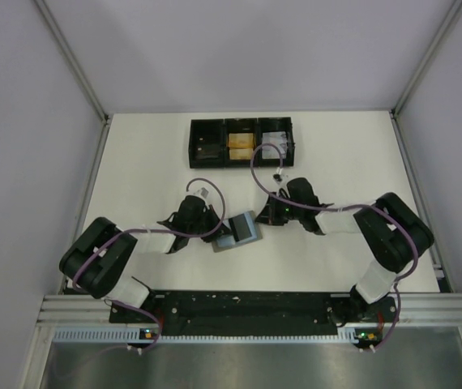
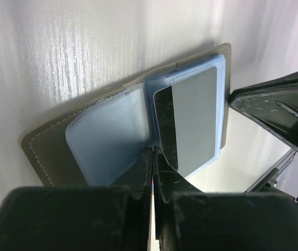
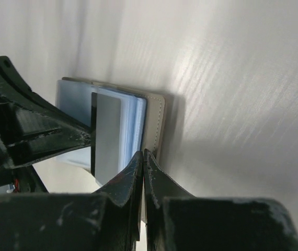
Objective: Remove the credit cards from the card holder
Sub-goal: Remove the credit card from the card holder.
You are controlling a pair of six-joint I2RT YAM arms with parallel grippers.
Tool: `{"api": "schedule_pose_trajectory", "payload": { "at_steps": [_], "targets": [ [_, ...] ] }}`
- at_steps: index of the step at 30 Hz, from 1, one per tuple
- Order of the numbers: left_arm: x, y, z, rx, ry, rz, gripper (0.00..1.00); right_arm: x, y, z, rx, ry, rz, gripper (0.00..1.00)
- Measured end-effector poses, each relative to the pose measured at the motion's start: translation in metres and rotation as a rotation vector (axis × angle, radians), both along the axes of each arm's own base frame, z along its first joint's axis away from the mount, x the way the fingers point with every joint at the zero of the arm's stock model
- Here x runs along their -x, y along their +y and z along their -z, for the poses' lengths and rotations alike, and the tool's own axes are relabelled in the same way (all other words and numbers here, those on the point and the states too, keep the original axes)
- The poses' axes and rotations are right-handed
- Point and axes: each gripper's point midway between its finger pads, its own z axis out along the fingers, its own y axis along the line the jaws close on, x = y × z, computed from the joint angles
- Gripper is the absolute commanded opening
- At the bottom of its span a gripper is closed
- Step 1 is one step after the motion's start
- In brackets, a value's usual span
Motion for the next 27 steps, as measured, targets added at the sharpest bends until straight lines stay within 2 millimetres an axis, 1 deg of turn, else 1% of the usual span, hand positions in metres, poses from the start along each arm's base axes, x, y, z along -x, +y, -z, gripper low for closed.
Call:
{"api": "schedule_pose_trajectory", "payload": {
  "at_steps": [6, 8, 11, 14, 20, 22, 25, 27],
  "targets": [
    [0.000, 0.001, 0.000, -0.009, -0.004, 0.004, 0.00, -0.003, 0.006, -0.032, -0.059, -0.074, -0.021, 0.06],
    [0.001, 0.002, -0.001, -0.011, -0.004, 0.005, 0.00, -0.002, 0.010, -0.039, -0.085, -0.083, -0.039, 0.06],
    [0.001, 0.003, -0.004, -0.012, -0.011, 0.000, 0.00, 0.004, 0.015, -0.040, -0.111, -0.068, -0.068, 0.06],
    [-0.001, 0.003, -0.009, -0.009, -0.025, -0.006, 0.00, 0.006, 0.020, -0.034, -0.131, -0.045, -0.081, 0.05],
    [-0.002, 0.004, -0.010, -0.009, -0.031, -0.011, 0.00, 0.011, 0.019, -0.003, -0.107, 0.053, -0.070, 0.03],
    [-0.002, 0.004, -0.010, -0.009, -0.031, -0.012, 0.00, 0.011, 0.019, 0.001, -0.101, 0.064, -0.062, 0.02],
    [-0.002, 0.003, -0.011, -0.002, -0.027, -0.019, 0.06, 0.009, 0.017, 0.002, -0.092, 0.060, -0.049, 0.02],
    [-0.003, 0.003, -0.012, 0.007, -0.030, -0.024, 0.15, 0.008, 0.017, 0.003, -0.089, 0.058, -0.044, 0.02]
  ]
}}
